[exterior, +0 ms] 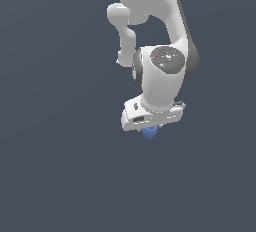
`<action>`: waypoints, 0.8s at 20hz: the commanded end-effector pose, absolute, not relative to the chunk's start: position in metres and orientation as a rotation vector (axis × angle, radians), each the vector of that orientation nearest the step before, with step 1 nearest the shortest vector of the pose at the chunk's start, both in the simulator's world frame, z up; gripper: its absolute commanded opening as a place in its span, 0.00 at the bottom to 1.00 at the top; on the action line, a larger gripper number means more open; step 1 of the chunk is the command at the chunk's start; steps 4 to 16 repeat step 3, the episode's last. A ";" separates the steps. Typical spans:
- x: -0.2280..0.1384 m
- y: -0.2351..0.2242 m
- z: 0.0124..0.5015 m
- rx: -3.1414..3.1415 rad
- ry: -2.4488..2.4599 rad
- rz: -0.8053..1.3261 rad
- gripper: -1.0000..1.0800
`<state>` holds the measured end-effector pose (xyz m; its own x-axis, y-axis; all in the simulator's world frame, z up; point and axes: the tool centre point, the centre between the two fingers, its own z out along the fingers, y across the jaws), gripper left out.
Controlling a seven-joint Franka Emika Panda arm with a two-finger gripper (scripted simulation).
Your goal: Pick up the object and move it to a goal position.
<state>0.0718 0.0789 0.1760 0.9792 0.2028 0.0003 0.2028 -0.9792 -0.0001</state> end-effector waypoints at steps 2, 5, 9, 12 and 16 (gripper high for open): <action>0.075 0.079 0.178 -3.125 -0.320 0.000 0.00; 0.075 0.079 0.178 -3.125 -0.320 0.000 0.00; 0.075 0.079 0.178 -3.125 -0.320 0.000 0.00; 0.075 0.079 0.178 -3.125 -0.320 0.000 0.00; 0.075 0.079 0.178 -3.125 -0.320 0.000 0.00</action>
